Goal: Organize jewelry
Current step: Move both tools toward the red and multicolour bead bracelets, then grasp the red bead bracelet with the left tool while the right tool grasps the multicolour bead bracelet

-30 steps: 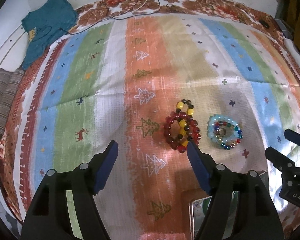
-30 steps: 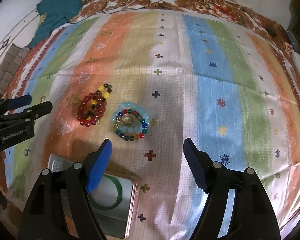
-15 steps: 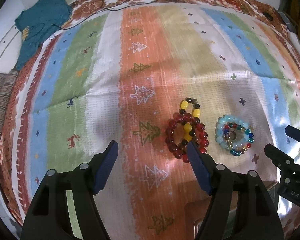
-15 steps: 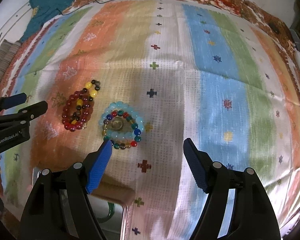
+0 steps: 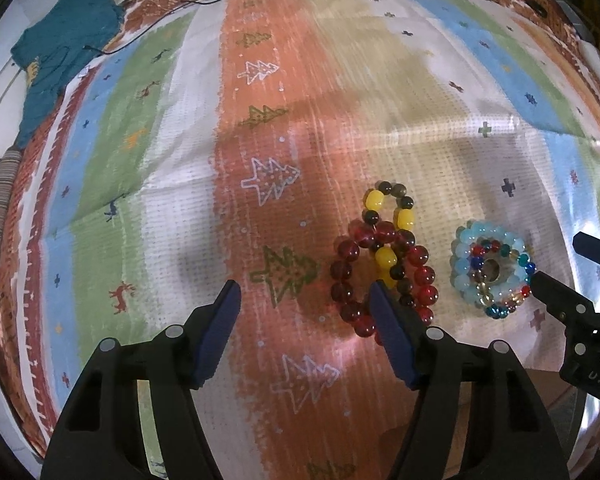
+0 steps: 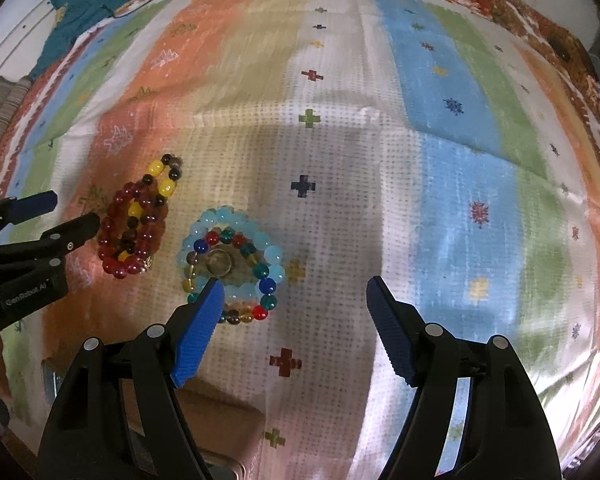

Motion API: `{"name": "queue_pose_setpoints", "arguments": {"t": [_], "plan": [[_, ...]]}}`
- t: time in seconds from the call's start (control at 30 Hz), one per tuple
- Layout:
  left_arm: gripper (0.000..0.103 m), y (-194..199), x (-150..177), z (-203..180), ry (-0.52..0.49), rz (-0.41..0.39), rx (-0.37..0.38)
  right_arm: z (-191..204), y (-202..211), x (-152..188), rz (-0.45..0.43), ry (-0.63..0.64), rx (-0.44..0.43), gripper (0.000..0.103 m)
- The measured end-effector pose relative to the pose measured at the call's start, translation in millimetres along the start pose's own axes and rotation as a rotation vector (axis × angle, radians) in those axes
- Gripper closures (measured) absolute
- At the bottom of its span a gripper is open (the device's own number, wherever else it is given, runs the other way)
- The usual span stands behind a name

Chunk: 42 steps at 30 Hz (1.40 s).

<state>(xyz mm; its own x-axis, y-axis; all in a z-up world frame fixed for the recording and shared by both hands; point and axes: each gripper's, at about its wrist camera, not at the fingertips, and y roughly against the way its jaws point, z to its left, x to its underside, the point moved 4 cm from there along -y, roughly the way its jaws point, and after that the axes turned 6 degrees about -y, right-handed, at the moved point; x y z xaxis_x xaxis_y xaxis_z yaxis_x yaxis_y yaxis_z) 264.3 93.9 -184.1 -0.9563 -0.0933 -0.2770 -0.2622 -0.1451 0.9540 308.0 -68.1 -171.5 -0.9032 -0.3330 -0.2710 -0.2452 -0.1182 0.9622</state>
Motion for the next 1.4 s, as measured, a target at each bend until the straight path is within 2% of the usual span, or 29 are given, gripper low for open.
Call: {"name": "queue_pose_setpoints", "arguments": {"t": [0.07, 0.17, 0.27, 0.33, 0.4, 0.43, 0.47, 0.5, 0.53, 0.57, 0.67, 0.77, 1.03, 1.4], "plan": [[0.041, -5.1, -1.5, -0.7, -0.001, 0.007, 0.006, 2.1, -2.0, -1.2, 0.004, 0.004, -0.001, 0.030], [0.044, -12.9, -3.5, -2.1, -0.005, 0.018, 0.012, 5.1, -7.0, -1.6, 0.016, 0.012, -0.001, 0.040], [0.048, -21.0, -4.7, -2.6, -0.009, 0.028, 0.009, 5.9, -13.0, -1.2, 0.032, 0.016, -0.001, 0.047], [0.054, -26.8, -4.3, -2.1, -0.011, 0.038, 0.010, 6.4, -16.8, -1.2, 0.040, 0.018, -0.002, 0.050], [0.056, -30.3, -4.6, -3.2, -0.023, 0.037, 0.007, 7.2, -20.3, -2.1, 0.048, 0.020, -0.004, 0.058], [0.060, -31.2, -4.7, -4.3, -0.031, 0.033, 0.006, 8.0, -21.6, -2.4, 0.049, 0.020, -0.014, 0.059], [0.063, -31.5, -4.8, -5.5, -0.035, 0.032, 0.012, 9.1, -22.1, -2.4, 0.049, 0.020, -0.022, 0.066], [0.072, -31.1, -5.0, -6.5, -0.036, 0.031, 0.017, 10.4, -22.3, -2.7, 0.049, 0.021, -0.032, 0.075], [0.087, -30.3, -5.8, -7.6, -0.035, 0.031, 0.022, 11.7, -22.5, -2.6, 0.051, 0.024, -0.036, 0.079], [0.090, -29.8, -6.1, -8.4, -0.036, 0.034, 0.024, 12.6, -22.7, -2.2, 0.052, 0.027, -0.038, 0.085], [0.090, -28.1, -5.0, -11.5, -0.045, 0.037, 0.030, 15.5, -21.8, -0.4, 0.047, 0.046, -0.026, 0.086], [0.090, -25.1, -4.6, -11.8, -0.044, 0.033, 0.029, 18.9, -21.0, -3.1, 0.038, 0.049, -0.024, 0.091], [0.090, -2.4, -0.6, -13.6, -0.019, -0.010, 0.029, 13.4, -5.1, -1.4, 0.000, 0.048, -0.020, 0.092], [0.090, 44.2, 0.4, -27.7, -0.024, -0.108, 0.039, 14.9, 37.7, 0.3, -0.111, 0.044, -0.018, 0.092]]}}
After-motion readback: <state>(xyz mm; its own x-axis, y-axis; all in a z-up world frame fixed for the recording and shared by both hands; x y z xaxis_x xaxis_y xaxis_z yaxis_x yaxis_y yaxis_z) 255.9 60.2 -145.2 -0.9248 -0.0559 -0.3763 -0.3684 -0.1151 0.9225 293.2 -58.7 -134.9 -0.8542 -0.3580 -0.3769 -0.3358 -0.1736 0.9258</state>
